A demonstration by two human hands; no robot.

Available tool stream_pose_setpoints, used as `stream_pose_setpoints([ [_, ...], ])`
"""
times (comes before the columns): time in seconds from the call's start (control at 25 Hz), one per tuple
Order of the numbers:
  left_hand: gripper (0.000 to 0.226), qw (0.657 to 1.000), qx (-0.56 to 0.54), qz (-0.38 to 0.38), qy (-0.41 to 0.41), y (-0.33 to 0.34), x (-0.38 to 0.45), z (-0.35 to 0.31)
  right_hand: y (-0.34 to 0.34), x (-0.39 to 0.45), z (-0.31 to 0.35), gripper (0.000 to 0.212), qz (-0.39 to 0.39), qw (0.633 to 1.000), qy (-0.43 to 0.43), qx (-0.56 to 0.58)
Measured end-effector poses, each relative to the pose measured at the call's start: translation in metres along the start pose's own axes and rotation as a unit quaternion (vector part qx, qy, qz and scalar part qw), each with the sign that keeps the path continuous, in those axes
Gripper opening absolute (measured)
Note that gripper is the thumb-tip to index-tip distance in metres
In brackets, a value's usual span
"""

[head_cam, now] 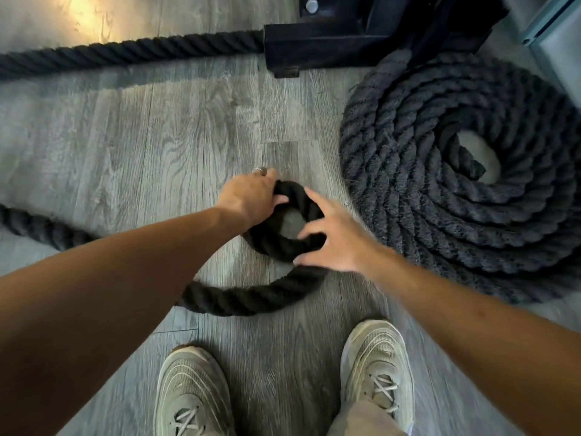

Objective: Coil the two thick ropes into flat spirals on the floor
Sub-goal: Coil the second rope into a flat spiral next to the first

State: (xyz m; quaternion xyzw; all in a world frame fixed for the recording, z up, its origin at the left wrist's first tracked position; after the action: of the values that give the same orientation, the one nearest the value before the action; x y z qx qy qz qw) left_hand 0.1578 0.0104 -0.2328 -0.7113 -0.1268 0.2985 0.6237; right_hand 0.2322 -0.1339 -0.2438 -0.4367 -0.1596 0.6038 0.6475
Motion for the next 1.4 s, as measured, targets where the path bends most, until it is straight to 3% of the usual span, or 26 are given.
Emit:
stream_pose_setpoints([
  [0.08, 0.053, 0.997, -0.006, -0.01, -0.073, -0.002, -0.017, 0.031, -0.029, 0.016, -0.005, 0.051, -0.026, 0.999, 0.02, -0.035],
  [0.2, 0.06, 0.982, -0.08, 0.031, -0.168, 0.008, -0.049, 0.06, -0.048, 0.016, -0.014, 0.074, -0.124, 0.984, 0.123, 0.034],
  [0.32, 0.068, 0.977, -0.086, 0.03, -0.195, 0.028, -0.069, 0.056, 0.0, -0.023, -0.017, 0.097, -0.154, 0.935, 0.285, 0.144],
  [0.44, 0.082, 0.964, -0.142, 0.052, -0.22, 0.058, -0.093, 0.046, 0.044, -0.054, -0.001, 0.127, -0.131, 0.923, 0.348, 0.096],
  [0.56, 0.082, 0.956, -0.179, 0.094, -0.215, 0.063, -0.107, 0.037, 0.037, -0.048, -0.005, 0.122, -0.155, 0.929, 0.33, 0.067],
  [0.68, 0.077, 0.983, -0.057, 0.052, -0.164, 0.024, -0.085, 0.031, 0.03, -0.037, -0.01, 0.114, -0.159, 0.941, 0.292, 0.054],
  [0.76, 0.083, 0.996, -0.022, 0.001, -0.082, 0.005, -0.057, 0.016, 0.032, -0.029, -0.002, 0.112, -0.137, 0.963, 0.227, 0.053],
  [0.88, 0.113, 0.991, -0.006, 0.08, 0.105, 0.019, -0.026, -0.013, 0.021, -0.003, 0.006, 0.112, -0.055, 0.993, 0.101, 0.014],
  [0.96, 0.117, 0.987, 0.003, 0.097, 0.131, 0.027, -0.021, -0.016, 0.009, 0.01, 0.009, 0.112, -0.021, 0.999, 0.049, -0.008],
  [1.04, 0.113, 0.992, 0.029, 0.056, 0.107, 0.028, -0.024, -0.01, 0.002, 0.005, 0.006, 0.114, -0.07, 0.994, 0.083, -0.012],
  [1.12, 0.11, 0.997, 0.041, 0.031, 0.049, 0.029, -0.035, -0.001, 0.012, -0.025, -0.002, 0.121, -0.14, 0.964, 0.225, 0.018],
  [1.2, 0.11, 0.998, 0.022, 0.019, -0.052, 0.025, -0.04, 0.019, 0.037, -0.06, -0.003, 0.125, -0.132, 0.928, 0.341, 0.067],
  [1.32, 0.113, 0.969, -0.05, 0.068, -0.23, 0.018, -0.047, 0.05, 0.045, -0.067, -0.003, 0.119, -0.141, 0.905, 0.385, 0.11],
  [1.4, 0.124, 0.94, -0.131, 0.11, -0.295, 0.026, -0.057, 0.058, 0.034, -0.05, -0.007, 0.122, -0.146, 0.903, 0.385, 0.123],
])
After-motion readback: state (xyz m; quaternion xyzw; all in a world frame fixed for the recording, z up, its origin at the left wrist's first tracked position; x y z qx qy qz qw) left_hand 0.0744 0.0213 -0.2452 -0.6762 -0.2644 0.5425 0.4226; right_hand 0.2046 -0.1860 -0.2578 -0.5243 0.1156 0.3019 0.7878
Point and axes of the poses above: each hand's wrist, its own x-axis towards the middle knuckle, its own y-axis out of the palm, z = x × y, the point moved 8 cm from there along x, towards the middle knuckle, and after that the axes turned 4 degrees about y, right-handed, at the moved point
